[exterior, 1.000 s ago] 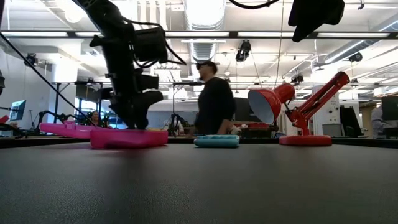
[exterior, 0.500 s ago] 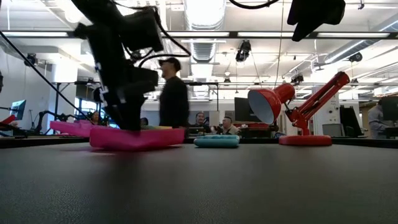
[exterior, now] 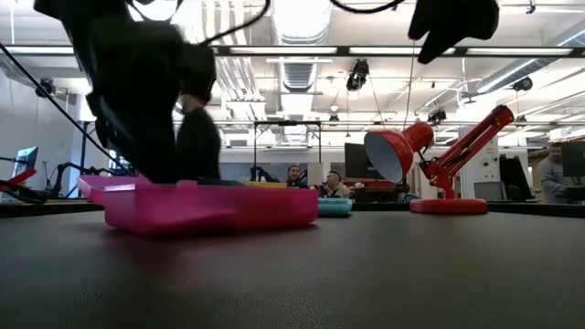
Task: Pack school essentials
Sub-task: Move the pink supply box to the center of the table, then close the pink supply box
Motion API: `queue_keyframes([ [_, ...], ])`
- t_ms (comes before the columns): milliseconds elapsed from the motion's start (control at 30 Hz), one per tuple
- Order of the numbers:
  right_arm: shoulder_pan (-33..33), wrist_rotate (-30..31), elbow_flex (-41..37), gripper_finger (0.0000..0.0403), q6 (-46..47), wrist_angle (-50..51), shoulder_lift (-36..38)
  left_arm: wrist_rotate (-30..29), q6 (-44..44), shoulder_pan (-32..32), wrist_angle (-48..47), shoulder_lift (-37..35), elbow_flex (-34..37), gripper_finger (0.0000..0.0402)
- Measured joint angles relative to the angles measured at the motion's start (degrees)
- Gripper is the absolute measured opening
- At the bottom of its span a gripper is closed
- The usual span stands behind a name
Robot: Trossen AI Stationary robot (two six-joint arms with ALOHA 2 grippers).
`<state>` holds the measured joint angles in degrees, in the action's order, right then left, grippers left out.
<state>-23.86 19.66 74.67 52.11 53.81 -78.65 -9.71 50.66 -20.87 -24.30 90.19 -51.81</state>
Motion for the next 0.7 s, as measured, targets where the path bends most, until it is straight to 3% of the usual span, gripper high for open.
queue_keyframes([
  [167, -0.6, -0.1, 0.0, 0.0215, -0.2, -3.0, -3.8, -0.8, 2.9, -2.3, 8.9, 0.0, -0.1, 0.0176],
  [300, -2.1, -0.1, 0.0, 0.0215, -0.1, -3.7, -7.0, -1.3, 1.3, -2.2, 7.6, -0.7, -2.3, 0.0176],
  [400, -3.1, 0.9, 0.0, 0.0215, 0.0, -5.2, -9.5, -5.2, 1.0, -1.7, -0.5, -3.2, -4.8, 0.0176],
  [500, -3.2, 3.2, 0.0, 0.0215, 0.0, -9.0, -12.6, -11.7, 2.9, -1.0, -14.9, -6.4, -6.6, 0.0176],
  [700, -2.1, 4.4, 0.0, 0.0214, -1.2, -20.4, -19.8, -23.4, 17.2, 2.5, -43.8, -13.9, -7.5, 0.0176],
])
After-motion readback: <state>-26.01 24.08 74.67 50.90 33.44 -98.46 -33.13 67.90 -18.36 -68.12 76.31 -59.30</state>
